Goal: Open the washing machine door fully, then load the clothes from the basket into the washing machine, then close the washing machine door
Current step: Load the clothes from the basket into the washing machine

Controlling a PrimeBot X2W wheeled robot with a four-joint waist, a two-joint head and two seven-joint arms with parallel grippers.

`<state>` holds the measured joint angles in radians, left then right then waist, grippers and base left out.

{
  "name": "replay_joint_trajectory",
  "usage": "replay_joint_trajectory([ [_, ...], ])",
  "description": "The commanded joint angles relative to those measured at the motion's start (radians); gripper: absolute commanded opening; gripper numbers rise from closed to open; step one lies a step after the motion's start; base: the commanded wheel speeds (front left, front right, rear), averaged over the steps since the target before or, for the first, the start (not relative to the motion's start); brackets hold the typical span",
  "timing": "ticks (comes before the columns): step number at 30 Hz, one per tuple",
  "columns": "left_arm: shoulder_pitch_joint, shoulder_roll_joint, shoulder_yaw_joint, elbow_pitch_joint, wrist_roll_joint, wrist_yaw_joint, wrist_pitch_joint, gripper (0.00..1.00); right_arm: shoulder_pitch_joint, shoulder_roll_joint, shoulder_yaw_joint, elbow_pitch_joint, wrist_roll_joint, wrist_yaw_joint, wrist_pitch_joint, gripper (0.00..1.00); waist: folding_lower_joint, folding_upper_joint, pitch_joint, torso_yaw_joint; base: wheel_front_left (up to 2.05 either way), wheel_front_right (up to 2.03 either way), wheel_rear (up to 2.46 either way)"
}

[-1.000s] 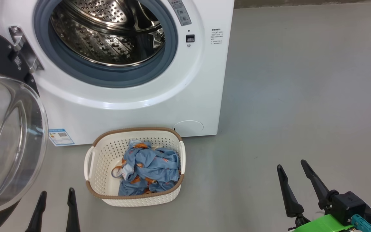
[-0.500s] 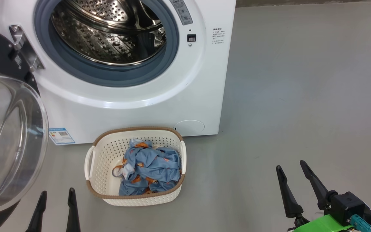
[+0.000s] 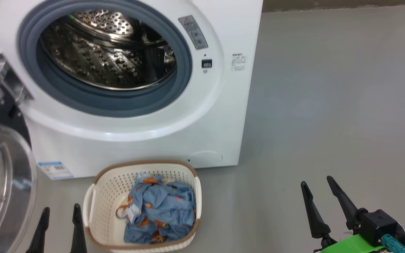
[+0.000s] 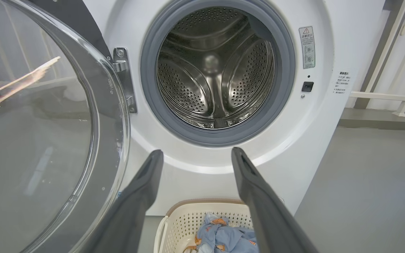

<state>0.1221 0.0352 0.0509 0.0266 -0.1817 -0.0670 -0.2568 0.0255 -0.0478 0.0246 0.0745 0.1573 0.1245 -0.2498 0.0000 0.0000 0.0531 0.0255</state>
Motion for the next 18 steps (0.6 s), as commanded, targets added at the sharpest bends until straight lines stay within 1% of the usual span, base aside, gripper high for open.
replay_joint_trajectory([
  [1, -0.027, 0.015, 0.034, -0.031, -0.005, -0.002, -0.005, 1.0, -0.012, -0.002, 0.025, -0.023, -0.005, 0.006, -0.012, 1.0, 0.0, 0.0, 0.001, 0.0, 1.74, -1.74, 0.0],
  [5, -0.027, 0.015, 0.034, -0.03, -0.008, -0.001, -0.005, 1.0, -0.013, -0.002, 0.024, -0.023, -0.004, 0.006, -0.012, 1.0, 0.0, 0.0, 0.007, 0.003, 1.4, -1.4, 0.0],
  [9, -0.029, 0.015, 0.035, -0.03, -0.009, 0.002, -0.005, 1.0, -0.016, -0.002, 0.026, -0.023, -0.003, 0.006, -0.012, 1.0, 0.0, 0.0, 0.015, 0.006, 0.85, -0.85, 0.0],
  [18, -0.03, 0.015, 0.028, -0.025, -0.017, -0.002, -0.005, 1.0, -0.02, -0.002, 0.026, -0.021, -0.003, 0.006, -0.012, 1.0, 0.0, 0.0, 0.025, 0.01, 0.14, -0.14, 0.0],
])
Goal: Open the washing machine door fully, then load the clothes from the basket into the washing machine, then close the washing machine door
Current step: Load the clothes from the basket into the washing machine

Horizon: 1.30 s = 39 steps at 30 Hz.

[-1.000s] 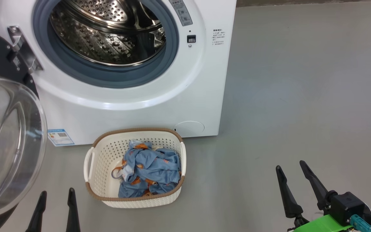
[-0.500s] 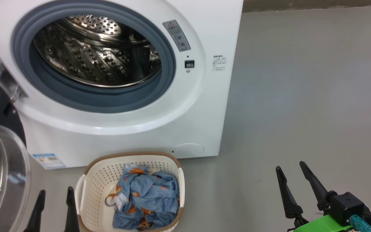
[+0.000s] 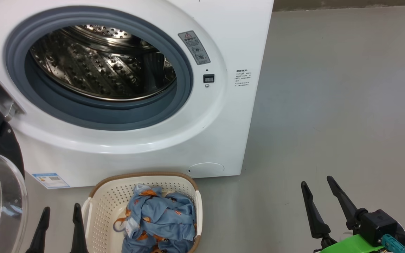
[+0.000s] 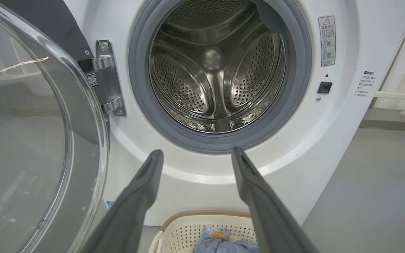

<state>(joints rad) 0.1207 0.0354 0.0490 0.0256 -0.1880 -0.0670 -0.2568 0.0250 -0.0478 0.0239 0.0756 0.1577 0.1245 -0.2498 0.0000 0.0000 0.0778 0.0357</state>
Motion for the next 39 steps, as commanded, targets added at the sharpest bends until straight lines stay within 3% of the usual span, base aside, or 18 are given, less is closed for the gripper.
replay_joint_trajectory([
  [1, -0.028, 0.015, 0.028, -0.023, -0.011, -0.003, -0.005, 1.0, -0.02, -0.002, 0.028, -0.021, -0.003, 0.006, -0.012, 1.0, 0.0, 0.0, 0.0, 0.0, 0.0, 0.0, 0.0],
  [27, -0.024, 0.015, 0.002, -0.007, -0.023, -0.013, -0.005, 1.0, -0.019, -0.002, 0.027, -0.002, 0.003, 0.006, -0.012, 1.0, 0.0, 0.0, 0.006, 0.0, 0.0, 0.0, 0.0],
  [39, -0.072, 0.015, -0.021, 0.111, -0.052, -0.046, -0.005, 1.0, -0.048, -0.002, 0.03, 0.03, 0.008, 0.006, -0.012, 1.0, 0.0, 0.0, 0.126, -0.022, 0.0, 0.0, 0.0],
])
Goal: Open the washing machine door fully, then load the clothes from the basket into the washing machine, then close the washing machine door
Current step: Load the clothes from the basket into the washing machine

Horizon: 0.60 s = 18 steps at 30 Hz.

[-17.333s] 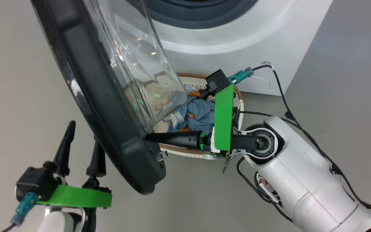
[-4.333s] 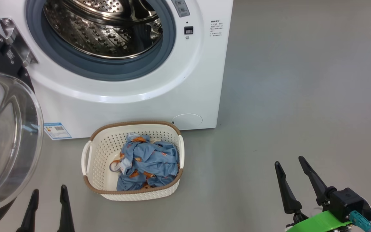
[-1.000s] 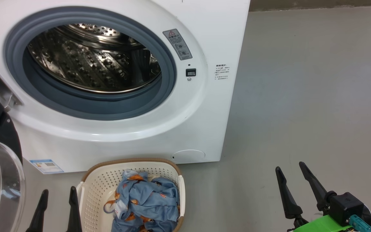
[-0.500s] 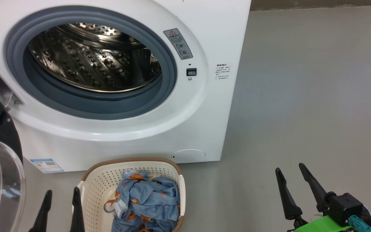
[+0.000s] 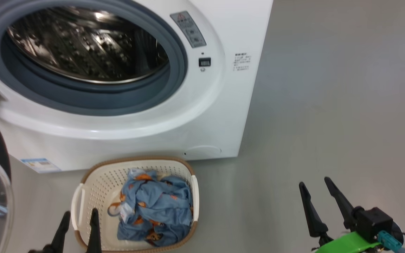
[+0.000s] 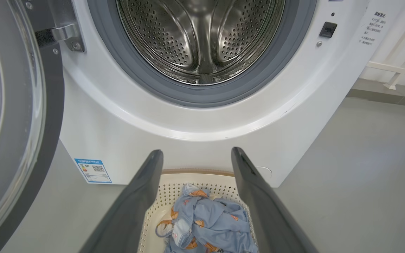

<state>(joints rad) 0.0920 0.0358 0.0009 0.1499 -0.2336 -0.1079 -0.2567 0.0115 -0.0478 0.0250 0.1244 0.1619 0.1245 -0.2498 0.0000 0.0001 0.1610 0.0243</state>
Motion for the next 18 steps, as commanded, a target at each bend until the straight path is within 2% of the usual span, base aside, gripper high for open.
replay_joint_trajectory([
  [1, -0.055, 0.014, 0.024, 0.003, -0.011, -0.008, -0.005, 1.0, -0.04, -0.002, 0.03, -0.017, 0.004, 0.006, -0.012, 1.0, 0.0, -0.0001, 0.059, -0.013, 0.0, 0.0, 0.0],
  [10, -0.229, 0.024, 0.0, 0.177, -0.06, -0.022, -0.005, 1.0, -0.113, -0.002, 0.044, -0.023, 0.011, 0.006, -0.012, 1.0, 0.0, -0.0001, 0.241, -0.055, 0.0, 0.0, 0.0],
  [18, -0.392, 0.119, -0.086, 0.338, -0.159, -0.023, -0.005, 1.0, -0.165, -0.002, 0.059, -0.041, 0.022, 0.006, -0.012, 1.0, 0.0, -0.0001, 0.386, -0.105, 0.0, 0.0, 0.0],
])
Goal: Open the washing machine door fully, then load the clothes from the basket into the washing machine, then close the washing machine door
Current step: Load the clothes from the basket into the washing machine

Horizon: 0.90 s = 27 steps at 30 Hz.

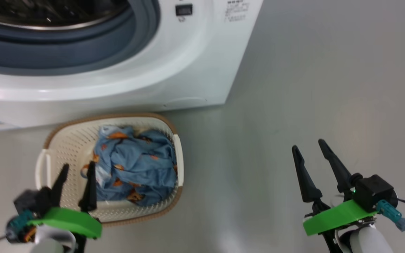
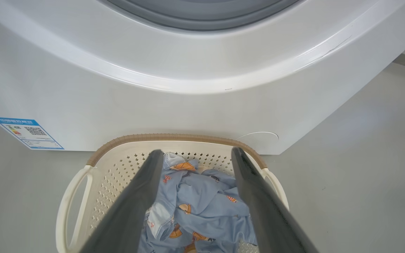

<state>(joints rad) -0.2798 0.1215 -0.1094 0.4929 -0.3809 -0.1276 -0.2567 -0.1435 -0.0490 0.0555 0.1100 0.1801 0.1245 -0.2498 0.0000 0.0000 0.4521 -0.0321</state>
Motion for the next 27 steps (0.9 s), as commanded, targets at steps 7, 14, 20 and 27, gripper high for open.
replay_joint_trajectory([
  [7, -0.13, 0.096, -0.015, 0.087, -0.071, -0.003, -0.005, 1.0, -0.041, -0.001, 0.036, -0.039, 0.026, 0.006, -0.012, 1.0, 0.0, 0.0, 0.199, -0.084, 0.0, 0.0, 0.0],
  [14, -0.258, 0.156, -0.101, 0.221, -0.154, -0.003, 0.001, 1.0, -0.071, -0.001, 0.05, -0.056, 0.044, 0.006, -0.012, 1.0, 0.0, 0.0, 0.293, -0.113, 0.0, 0.0, 0.0],
  [20, -0.352, 0.211, -0.204, 0.282, -0.259, -0.003, 0.03, 1.0, -0.098, -0.001, 0.07, -0.063, 0.058, 0.006, -0.012, 1.0, 0.0, 0.0, 0.364, -0.134, 0.0, 0.0, 0.0],
  [27, -0.405, 0.277, -0.278, 0.357, -0.372, -0.003, 0.106, 1.0, -0.117, -0.001, 0.086, -0.067, 0.089, 0.006, -0.012, 1.0, 0.0, 0.0, 0.421, -0.168, 0.0, 0.0, 0.0],
])
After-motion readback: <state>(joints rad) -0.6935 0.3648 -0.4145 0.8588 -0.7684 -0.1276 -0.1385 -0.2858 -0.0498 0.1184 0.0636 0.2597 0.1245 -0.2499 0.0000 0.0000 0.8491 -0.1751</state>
